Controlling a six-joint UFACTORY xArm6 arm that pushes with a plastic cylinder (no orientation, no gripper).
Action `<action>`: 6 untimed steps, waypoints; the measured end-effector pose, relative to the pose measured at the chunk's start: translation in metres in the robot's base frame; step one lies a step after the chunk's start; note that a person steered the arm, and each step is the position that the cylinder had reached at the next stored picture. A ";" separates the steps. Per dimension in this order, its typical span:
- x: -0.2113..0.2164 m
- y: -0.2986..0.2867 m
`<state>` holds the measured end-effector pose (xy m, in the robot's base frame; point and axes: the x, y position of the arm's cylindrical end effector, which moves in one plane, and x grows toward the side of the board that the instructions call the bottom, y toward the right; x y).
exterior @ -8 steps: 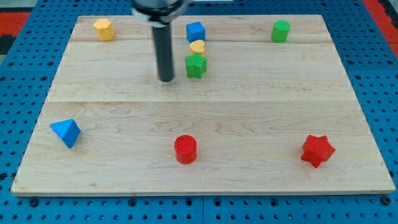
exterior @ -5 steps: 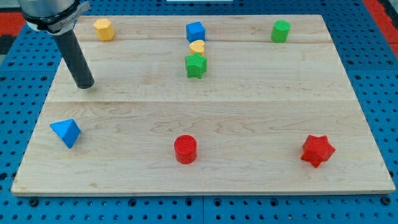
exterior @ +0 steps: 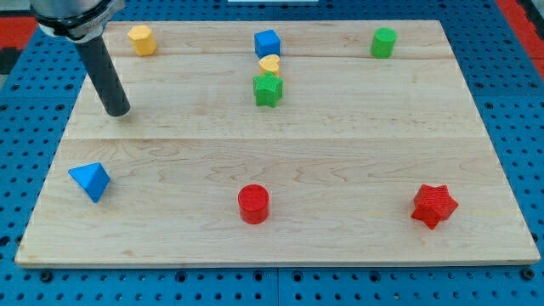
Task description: Place the arm in between the yellow hexagon and blue triangle
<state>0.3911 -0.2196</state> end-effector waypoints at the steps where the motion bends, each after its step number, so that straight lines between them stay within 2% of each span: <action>1: 0.000 0.000; 6: -0.015 0.000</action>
<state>0.3765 -0.2196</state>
